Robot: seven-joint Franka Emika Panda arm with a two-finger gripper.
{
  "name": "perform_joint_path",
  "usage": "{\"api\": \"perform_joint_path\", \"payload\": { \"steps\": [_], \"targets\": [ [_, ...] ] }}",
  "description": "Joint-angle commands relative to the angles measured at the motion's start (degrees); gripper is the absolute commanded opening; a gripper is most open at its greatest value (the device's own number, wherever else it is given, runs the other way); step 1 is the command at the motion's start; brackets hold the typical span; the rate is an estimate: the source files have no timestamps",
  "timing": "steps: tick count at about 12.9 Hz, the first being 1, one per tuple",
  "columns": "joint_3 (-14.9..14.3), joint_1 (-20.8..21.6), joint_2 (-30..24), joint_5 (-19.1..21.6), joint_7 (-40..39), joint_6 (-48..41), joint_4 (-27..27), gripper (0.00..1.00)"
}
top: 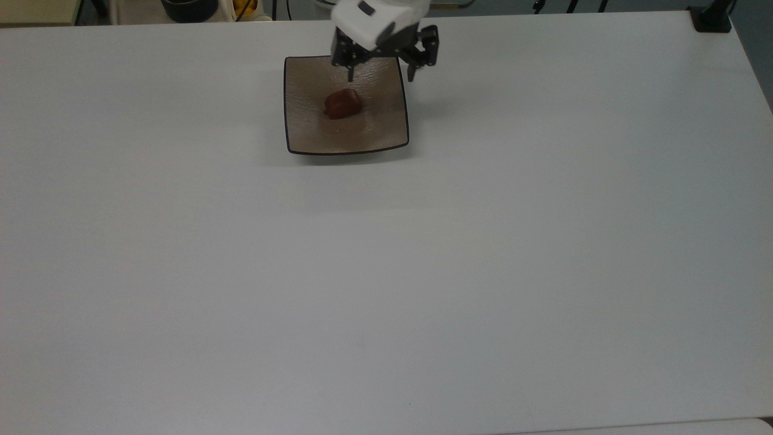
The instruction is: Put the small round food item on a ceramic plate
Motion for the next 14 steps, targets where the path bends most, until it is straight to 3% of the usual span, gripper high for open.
{"api": "perform_joint_path", "payload": {
  "steps": [1,3,5,9,12,14],
  "targets": [
    [-7.7,0.6,-4.2,3.8,-2.2,-1.9,1.6,1.00],
    [-11.7,0.4,-1.9,4.8,-3.1,-1.7,5.5,1.00],
    [-13.2,0.0,0.8,8.3,-6.7,-1.9,9.5,1.00],
    [-14.1,1.4,1.1,9.0,-6.3,-1.7,9.5,1.00],
    [-18.0,4.3,1.1,9.1,-6.7,-1.7,9.6,1.00],
    [-18.0,4.6,1.1,9.0,-6.5,-1.6,9.5,1.00]
  ]
}}
